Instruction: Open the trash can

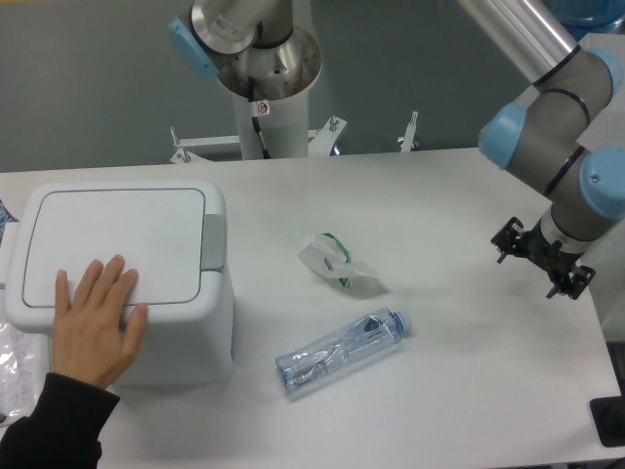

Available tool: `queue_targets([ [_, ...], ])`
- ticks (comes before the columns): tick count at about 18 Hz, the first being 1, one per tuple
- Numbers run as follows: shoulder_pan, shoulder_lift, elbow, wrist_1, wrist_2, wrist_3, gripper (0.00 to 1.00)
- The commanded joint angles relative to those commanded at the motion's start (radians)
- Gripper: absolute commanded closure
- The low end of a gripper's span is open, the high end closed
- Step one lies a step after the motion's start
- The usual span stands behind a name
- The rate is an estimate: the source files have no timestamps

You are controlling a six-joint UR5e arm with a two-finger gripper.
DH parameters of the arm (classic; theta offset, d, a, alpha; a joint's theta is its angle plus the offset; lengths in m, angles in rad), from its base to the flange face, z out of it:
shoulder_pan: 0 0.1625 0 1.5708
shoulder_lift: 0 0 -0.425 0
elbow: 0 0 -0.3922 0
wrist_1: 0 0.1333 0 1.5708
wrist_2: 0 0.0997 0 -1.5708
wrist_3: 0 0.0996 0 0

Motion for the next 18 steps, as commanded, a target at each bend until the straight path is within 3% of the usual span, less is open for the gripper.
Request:
queue_targets([
  [9,-0.003,0.000,0.009,-0.003,-0.003,-0.066,0.00],
  [13,-0.028,0.000,0.026,-0.012,-0.014,-0.202,0.00],
  [16,-0.032,0.002,0.041,-0.023,-0.104,-0.331,0.00],
  [18,-0.055,0.002,0.083,-0.073,-0.136,-0.423,0.00],
])
